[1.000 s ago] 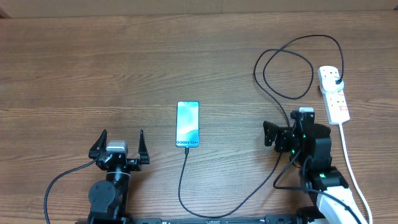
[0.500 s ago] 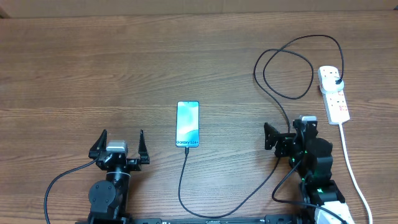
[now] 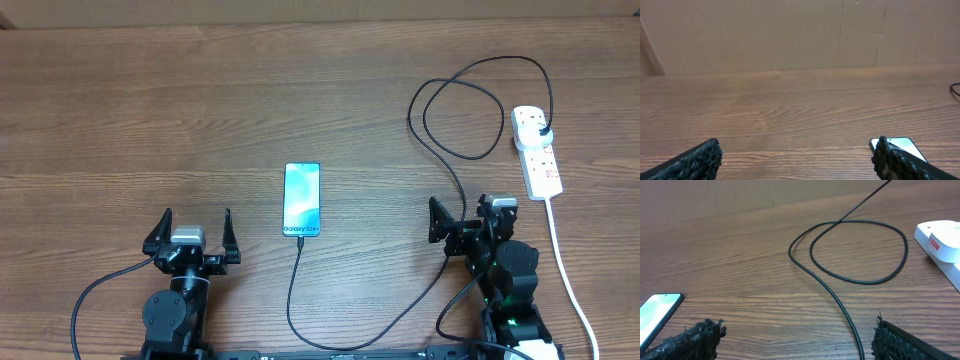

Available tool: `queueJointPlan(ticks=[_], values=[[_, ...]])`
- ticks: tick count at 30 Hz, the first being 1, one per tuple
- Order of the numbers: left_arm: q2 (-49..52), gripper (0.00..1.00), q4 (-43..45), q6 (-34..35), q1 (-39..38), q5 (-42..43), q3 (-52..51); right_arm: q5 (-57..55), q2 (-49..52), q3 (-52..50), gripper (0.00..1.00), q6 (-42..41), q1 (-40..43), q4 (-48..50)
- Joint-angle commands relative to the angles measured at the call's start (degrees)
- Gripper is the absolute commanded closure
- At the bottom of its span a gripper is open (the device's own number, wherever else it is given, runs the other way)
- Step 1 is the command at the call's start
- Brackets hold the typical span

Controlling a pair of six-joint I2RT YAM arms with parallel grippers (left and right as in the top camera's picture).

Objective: Plug charger to phone and switch on socket

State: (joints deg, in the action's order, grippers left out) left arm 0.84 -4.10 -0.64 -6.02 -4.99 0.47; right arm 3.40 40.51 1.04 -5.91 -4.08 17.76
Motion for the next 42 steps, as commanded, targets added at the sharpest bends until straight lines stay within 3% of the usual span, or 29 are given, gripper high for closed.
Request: queueJointPlan(ticks=[1,5,16,28,42], values=[[-0.59,0.01,0.07,-1.09,-0.24,-0.31,-0.2,-0.76,-1.95,-0.59,0.0,0.42,0.98,-3.32],[-0.59,0.01,0.07,-1.09,-0.24,-0.31,-0.2,-0.76,-4.63,-0.59,0.0,0.42,1.27,-11.98],[-0.59,0.0,0.07,-1.09,-0.24,-0.31,-0.2,-0.79,-12.66,-0.59,0.0,0.42,1.27,-22.67],[-0.59,0.01,0.07,-1.09,-0.24,-0.31,-0.2,-0.79,-29.11,-0.59,0.0,0.42,1.25,-22.43],[-0.59,0.0,0.07,-1.09,-0.24,-0.31,-0.2,-0.76,-40.39,-0.59,0.0,0.42,1.27,-21.94]])
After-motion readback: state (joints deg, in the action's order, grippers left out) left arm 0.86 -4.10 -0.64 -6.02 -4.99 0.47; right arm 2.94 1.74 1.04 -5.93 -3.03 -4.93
